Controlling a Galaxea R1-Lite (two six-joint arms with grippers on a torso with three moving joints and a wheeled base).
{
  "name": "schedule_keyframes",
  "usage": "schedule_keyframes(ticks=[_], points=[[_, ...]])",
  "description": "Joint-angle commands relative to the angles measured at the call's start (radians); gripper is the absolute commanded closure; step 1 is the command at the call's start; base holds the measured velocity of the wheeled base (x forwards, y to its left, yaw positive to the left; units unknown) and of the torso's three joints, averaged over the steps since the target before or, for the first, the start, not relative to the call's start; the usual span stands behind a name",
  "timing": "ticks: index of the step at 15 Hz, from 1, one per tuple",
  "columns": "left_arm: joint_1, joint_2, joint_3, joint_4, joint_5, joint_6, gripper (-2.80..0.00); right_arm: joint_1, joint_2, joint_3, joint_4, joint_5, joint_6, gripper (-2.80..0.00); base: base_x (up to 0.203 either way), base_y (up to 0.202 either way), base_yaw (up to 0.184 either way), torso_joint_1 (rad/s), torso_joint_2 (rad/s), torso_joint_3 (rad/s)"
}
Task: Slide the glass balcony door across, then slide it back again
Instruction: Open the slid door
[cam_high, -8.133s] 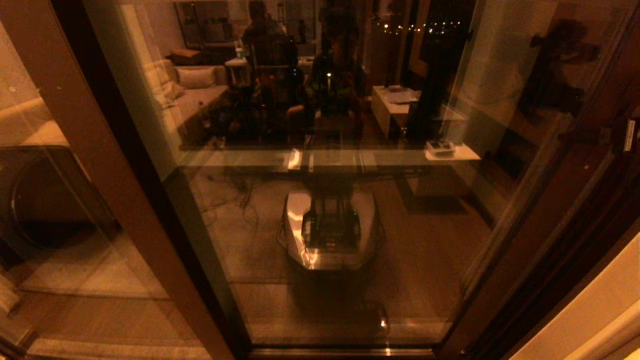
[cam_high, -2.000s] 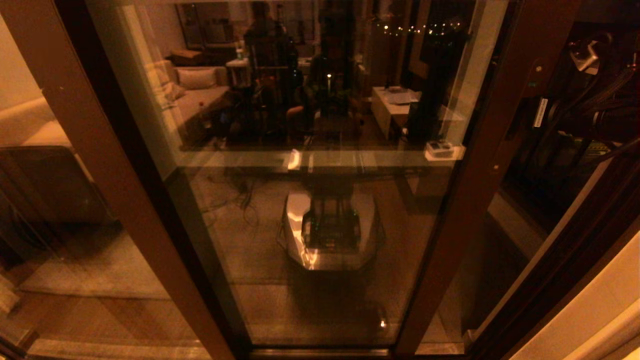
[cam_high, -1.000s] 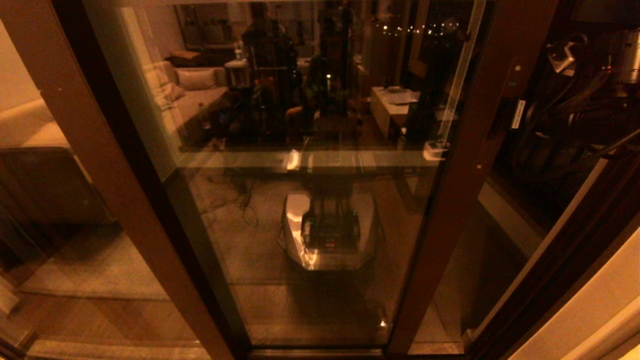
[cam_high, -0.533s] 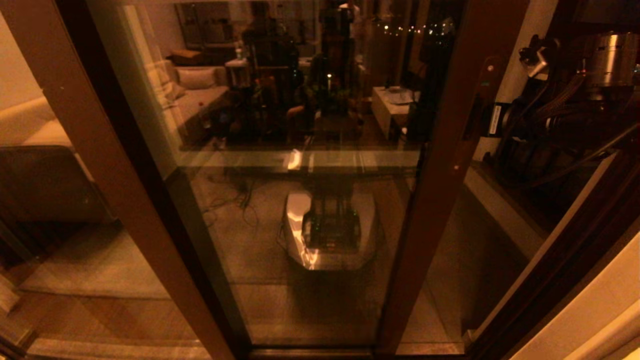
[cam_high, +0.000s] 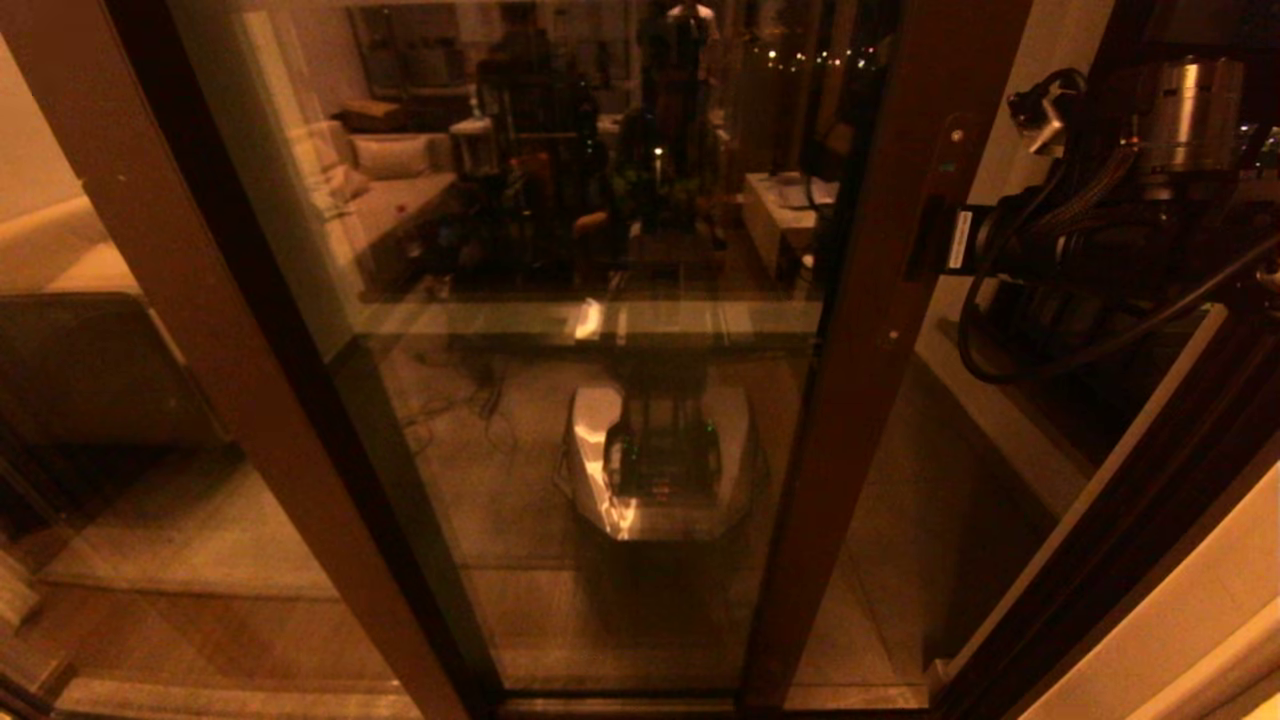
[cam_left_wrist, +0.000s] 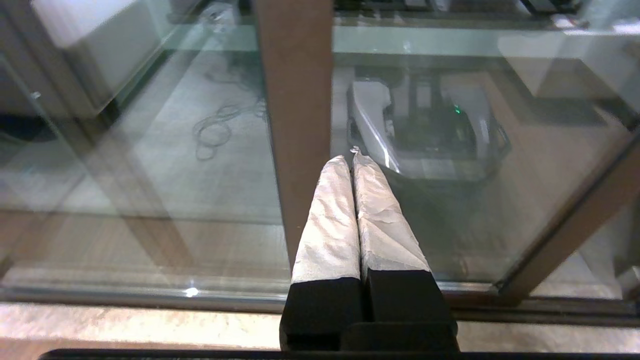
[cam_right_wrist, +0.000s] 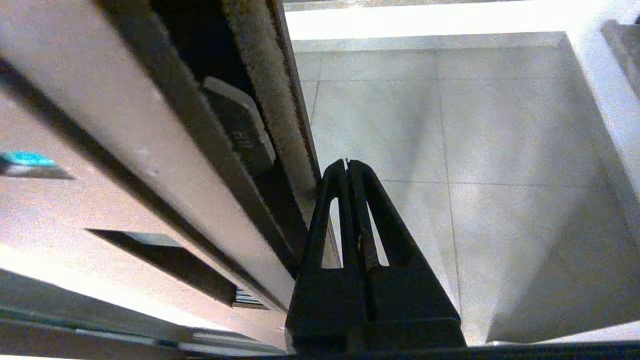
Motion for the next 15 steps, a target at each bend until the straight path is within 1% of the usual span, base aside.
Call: schedule_keyframes(ticks=[1,5,7,12,15], points=[[0.000,-0.002,0.000,0.000,0.001,0.000,0.00,0.031,0.004,-0.004,-0.002,-0.010,0.000,0.00,0.000,0.000,0.000,0.000,0.00,0.000],[0.000,0.000,0.000,0.000,0.001,0.000,0.00,0.056,0.009,-0.004,-0.002,-0.018,0.002,0.00,0.000,0.000,0.000,0.000,0.00,0.000],[0.000,-0.002,0.000,0.000,0.001,0.000,0.00,0.076,0.009,-0.001,-0.002,-0.041,0.011,0.00,0.000,0.000,0.000,0.000,0.00,0.000],[0.000,-0.001,0.000,0.000,0.001,0.000,0.00,0.094,0.026,0.004,-0.007,-0.044,0.029,0.00,0.000,0.000,0.000,0.000,0.00,0.000],[0.000,0.000,0.000,0.000,0.001,0.000,0.00,0.115,0.035,0.014,-0.033,-0.045,0.031,0.00,0.000,0.000,0.000,0.000,0.00,0.000]])
